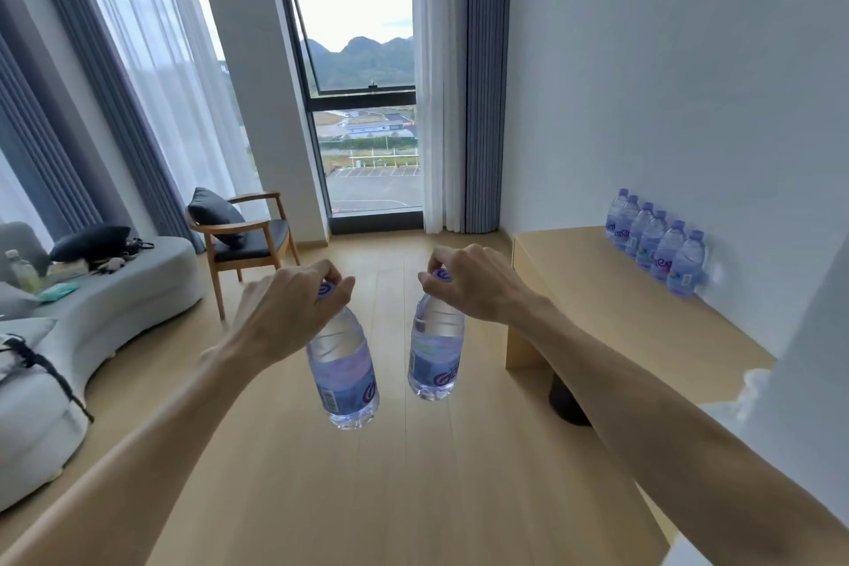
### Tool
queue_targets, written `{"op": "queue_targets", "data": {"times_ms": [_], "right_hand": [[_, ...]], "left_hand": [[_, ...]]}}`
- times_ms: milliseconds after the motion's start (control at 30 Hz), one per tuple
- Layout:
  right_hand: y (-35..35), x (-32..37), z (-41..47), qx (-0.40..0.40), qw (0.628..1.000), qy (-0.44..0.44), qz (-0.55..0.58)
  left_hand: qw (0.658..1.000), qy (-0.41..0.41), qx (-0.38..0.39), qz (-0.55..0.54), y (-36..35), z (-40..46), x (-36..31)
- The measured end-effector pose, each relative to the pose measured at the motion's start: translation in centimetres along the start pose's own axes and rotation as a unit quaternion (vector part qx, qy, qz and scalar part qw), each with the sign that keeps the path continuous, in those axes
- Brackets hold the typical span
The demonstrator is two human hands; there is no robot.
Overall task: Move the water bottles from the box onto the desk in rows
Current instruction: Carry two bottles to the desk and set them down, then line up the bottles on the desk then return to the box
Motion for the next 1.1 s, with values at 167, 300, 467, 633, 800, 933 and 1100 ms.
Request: {"op": "queue_targets", "data": {"times_ms": [167,300,467,633,800,933,1100], "right_hand": [[-1.2,-4.9,6.6,0.000,1.000,-0.009,0.002],[-2.5,-10.0,11.3,0.013,0.999,-0.037,-0.006],[-4.2,-16.4,16.8,0.019,0.997,-0.072,-0.029],[-6.3,-23.8,23.9,0.013,0.991,-0.128,-0.047],[-7.0,-30.5,30.2,-0.026,0.979,-0.192,-0.066],[-6.6,-35.9,34.0,-0.060,0.966,-0.242,-0.070],[-6.2,-43.5,38.0,-0.070,0.950,-0.294,-0.074]], "left_hand": [[1.000,-0.002,-0.007,-0.028,-4.5,8.1,2.2],[0.998,-0.020,-0.013,-0.054,-9.0,14.8,3.4],[0.995,-0.038,-0.020,-0.085,-15.7,22.7,5.0],[0.991,-0.056,-0.011,-0.125,-22.5,32.5,6.4],[0.986,-0.127,-0.004,-0.108,-27.8,42.9,6.4],[0.980,-0.166,0.017,-0.110,-31.9,50.8,5.7],[0.971,-0.181,0.028,-0.152,-37.4,58.9,3.9]]}}
Point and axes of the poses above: each hand's wrist, its own z-axis towards the middle knuckle, its own y-axis out of the back of the hand, x = y × z, the point moved 6 cm from there along z, towards the middle knuckle, and after that the axes turned 9 degrees about -y, right-handed, at the moved point
